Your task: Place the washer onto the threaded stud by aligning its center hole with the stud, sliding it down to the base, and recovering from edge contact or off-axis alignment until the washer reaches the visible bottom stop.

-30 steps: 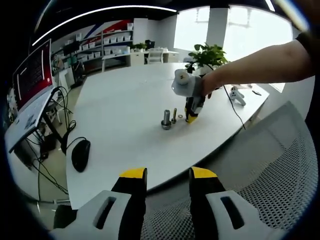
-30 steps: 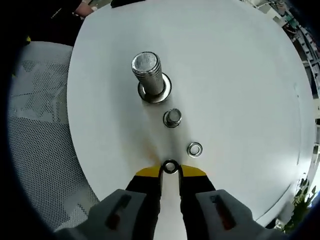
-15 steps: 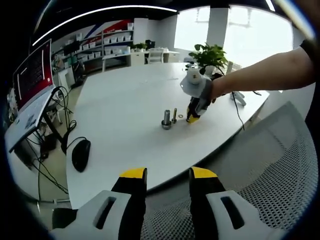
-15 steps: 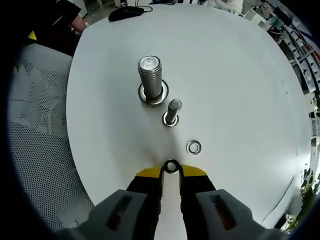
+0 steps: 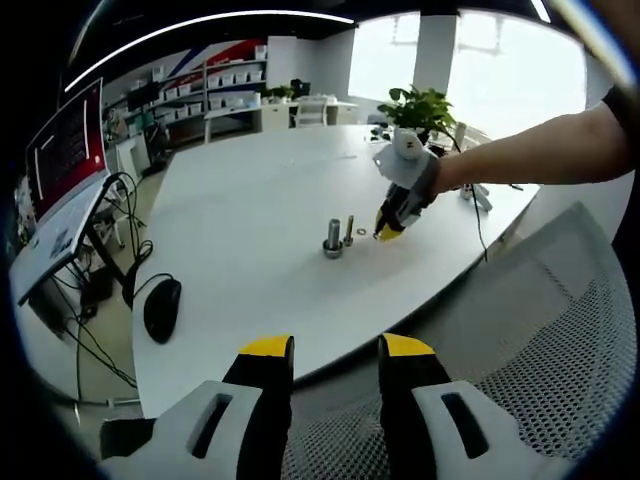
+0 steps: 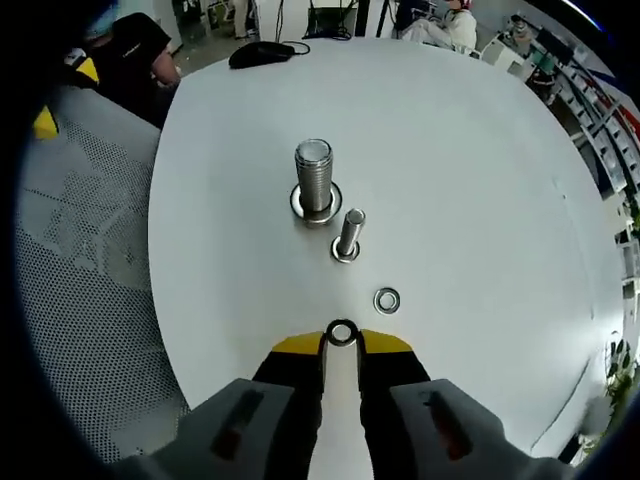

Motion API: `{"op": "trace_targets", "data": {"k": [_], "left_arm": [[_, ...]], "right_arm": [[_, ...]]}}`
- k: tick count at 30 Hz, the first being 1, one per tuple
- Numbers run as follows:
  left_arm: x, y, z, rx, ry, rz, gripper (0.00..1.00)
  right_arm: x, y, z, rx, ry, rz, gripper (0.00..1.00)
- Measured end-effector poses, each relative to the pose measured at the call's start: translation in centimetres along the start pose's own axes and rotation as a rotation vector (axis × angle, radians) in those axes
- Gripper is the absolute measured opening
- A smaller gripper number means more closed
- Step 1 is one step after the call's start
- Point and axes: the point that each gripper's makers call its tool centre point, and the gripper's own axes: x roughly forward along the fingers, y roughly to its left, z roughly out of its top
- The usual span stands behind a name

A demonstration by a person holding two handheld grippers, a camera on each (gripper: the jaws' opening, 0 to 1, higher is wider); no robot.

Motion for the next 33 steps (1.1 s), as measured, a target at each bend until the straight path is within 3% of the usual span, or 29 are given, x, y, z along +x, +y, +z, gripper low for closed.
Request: {"op": "trace_targets", "data": {"k": [6, 20, 33], "left_arm": [[0.0, 0.0, 0.0, 0.001, -0.002, 0.000, 0.32], [0.0, 0.0, 0.0, 0.002, -0.001, 0.000, 0.32], [0.0, 0.0, 0.0, 0.004, -0.001, -0.001, 0.32]], "right_arm": [[-1.6, 0.1, 2.2, -0.042, -0.020, 0.025, 0.14], [-3.3, -0.8, 6.3, -0.111, -0.089, -0.005, 0.14], [-1.9, -0.3, 6.6, -0.160, -0.040, 0.018, 0.14]]}}
